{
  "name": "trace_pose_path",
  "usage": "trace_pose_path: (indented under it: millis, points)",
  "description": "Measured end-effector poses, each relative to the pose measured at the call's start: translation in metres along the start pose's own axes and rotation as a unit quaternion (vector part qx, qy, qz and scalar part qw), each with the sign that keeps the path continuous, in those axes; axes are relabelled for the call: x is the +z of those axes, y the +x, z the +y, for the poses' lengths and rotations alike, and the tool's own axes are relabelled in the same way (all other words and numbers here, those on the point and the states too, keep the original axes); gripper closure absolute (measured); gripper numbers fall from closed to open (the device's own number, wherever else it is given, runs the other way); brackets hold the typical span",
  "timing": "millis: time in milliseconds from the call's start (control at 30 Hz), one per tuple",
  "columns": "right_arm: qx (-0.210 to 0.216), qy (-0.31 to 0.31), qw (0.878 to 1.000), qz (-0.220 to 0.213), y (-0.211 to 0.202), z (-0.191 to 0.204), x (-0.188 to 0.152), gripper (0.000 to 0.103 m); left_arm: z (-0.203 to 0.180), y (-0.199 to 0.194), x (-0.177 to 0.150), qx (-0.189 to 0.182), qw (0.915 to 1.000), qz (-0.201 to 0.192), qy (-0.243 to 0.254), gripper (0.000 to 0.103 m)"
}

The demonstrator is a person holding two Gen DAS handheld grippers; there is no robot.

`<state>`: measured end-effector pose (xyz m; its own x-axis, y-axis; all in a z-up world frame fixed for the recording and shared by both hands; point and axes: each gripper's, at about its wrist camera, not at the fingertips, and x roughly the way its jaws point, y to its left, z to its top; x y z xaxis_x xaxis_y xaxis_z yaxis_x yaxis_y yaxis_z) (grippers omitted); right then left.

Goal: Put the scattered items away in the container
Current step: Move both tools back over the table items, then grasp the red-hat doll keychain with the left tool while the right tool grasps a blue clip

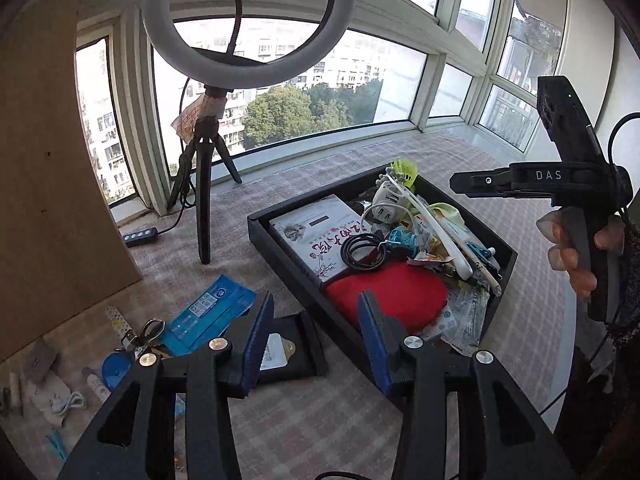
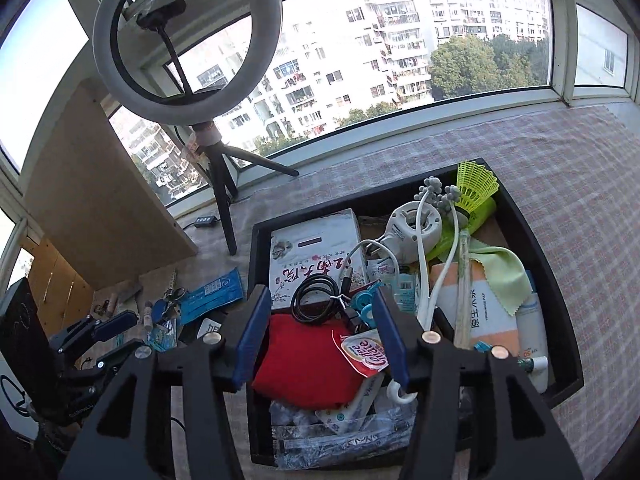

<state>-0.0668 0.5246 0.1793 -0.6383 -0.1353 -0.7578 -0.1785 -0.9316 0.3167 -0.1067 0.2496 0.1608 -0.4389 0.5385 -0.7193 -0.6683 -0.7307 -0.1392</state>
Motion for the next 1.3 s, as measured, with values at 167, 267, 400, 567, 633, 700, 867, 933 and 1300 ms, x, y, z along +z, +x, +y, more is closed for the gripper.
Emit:
trace_pose_path:
  millis: [167, 267, 400, 567, 633, 700, 867, 933, 1300]
  points:
    - [0.021, -0.064, 0.997, 0.045, 0.027, 0.051, -0.021, 0.049, 0.065, -0.029, -0.055, 0.071, 0.9956, 0.024, -0.056, 0.061]
    - [0.034, -0.097, 0.993, 0.064, 0.042, 0.082, -0.033, 0.049, 0.107, -0.046, -0.088, 0.107, 0.9875, 0.037, -0.109, 0.063]
    - [0.063, -0.132, 0.986, 0.085, 0.062, 0.123, -0.054, 0.049, 0.141, -0.065, -0.121, 0.139, 0.9770, 0.043, -0.156, 0.063]
    - [0.092, -0.186, 0.970, 0.128, 0.090, 0.176, -0.089, 0.049, 0.154, -0.070, -0.147, 0.139, 0.9714, 0.048, -0.186, 0.063]
    - [0.099, -0.211, 0.961, 0.145, 0.100, 0.197, -0.106, 0.049, 0.154, -0.068, -0.151, 0.133, 0.9704, 0.048, -0.196, 0.063]
    - [0.104, -0.230, 0.955, 0.157, 0.110, 0.215, -0.120, 0.049, 0.155, -0.063, -0.153, 0.119, 0.9706, 0.049, -0.203, 0.063]
    - [0.105, -0.256, 0.948, 0.159, 0.125, 0.243, -0.130, 0.051, 0.147, -0.044, -0.147, 0.101, 0.9729, 0.061, -0.199, 0.063]
    - [0.103, -0.267, 0.946, 0.154, 0.129, 0.249, -0.125, 0.052, 0.141, -0.033, -0.143, 0.089, 0.9735, 0.063, -0.201, 0.063]
    - [0.108, -0.326, 0.921, 0.186, 0.174, 0.270, -0.104, 0.075, 0.124, 0.019, -0.128, 0.108, 0.9700, 0.083, -0.202, 0.063]
